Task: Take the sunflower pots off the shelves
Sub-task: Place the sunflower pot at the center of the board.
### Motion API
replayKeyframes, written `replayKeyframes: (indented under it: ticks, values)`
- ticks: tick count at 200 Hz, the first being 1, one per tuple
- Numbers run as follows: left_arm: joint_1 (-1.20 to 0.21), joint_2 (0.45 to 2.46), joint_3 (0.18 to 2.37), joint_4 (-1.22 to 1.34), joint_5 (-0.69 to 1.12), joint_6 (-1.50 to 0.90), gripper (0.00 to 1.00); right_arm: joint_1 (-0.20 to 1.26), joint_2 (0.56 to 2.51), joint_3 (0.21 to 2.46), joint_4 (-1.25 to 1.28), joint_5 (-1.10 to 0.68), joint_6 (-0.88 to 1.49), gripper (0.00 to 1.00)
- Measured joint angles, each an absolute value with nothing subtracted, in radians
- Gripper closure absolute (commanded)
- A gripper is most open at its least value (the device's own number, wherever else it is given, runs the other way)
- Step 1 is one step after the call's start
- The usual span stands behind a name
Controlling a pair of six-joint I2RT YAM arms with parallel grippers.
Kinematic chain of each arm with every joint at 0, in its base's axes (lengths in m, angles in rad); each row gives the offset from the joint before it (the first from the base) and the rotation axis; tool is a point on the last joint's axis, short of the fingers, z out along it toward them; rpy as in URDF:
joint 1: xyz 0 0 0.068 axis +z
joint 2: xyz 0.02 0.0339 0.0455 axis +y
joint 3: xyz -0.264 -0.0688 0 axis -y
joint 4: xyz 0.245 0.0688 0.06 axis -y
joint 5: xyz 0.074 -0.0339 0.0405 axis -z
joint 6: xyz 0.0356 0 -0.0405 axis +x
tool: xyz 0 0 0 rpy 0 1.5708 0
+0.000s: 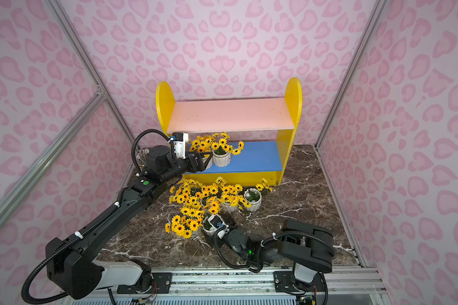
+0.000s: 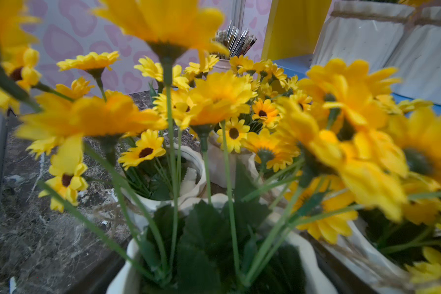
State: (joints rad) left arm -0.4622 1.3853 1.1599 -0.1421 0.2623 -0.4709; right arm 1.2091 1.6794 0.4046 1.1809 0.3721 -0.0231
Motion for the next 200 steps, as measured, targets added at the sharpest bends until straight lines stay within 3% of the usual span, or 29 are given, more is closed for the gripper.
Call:
replayKeyframes:
  ticks: [177, 188, 200]
  values:
    - [-0.502, 1.332, 1.115, -0.110, 0.350, -0.445, 0.04, 1.164, 2.067, 0.449, 1.589, 0.394, 0.063, 1.00]
    - [-0.502, 1.332, 1.114, -0.107, 0.352, -0.445, 0.04, 1.167, 2.078, 0.452, 1.599, 0.398, 0.062, 0.84]
    - [-0.502, 1.329, 1.112, -0.107, 0.353, -0.445, 0.04, 1.172, 2.088, 0.464, 1.600, 0.409, 0.060, 0.83]
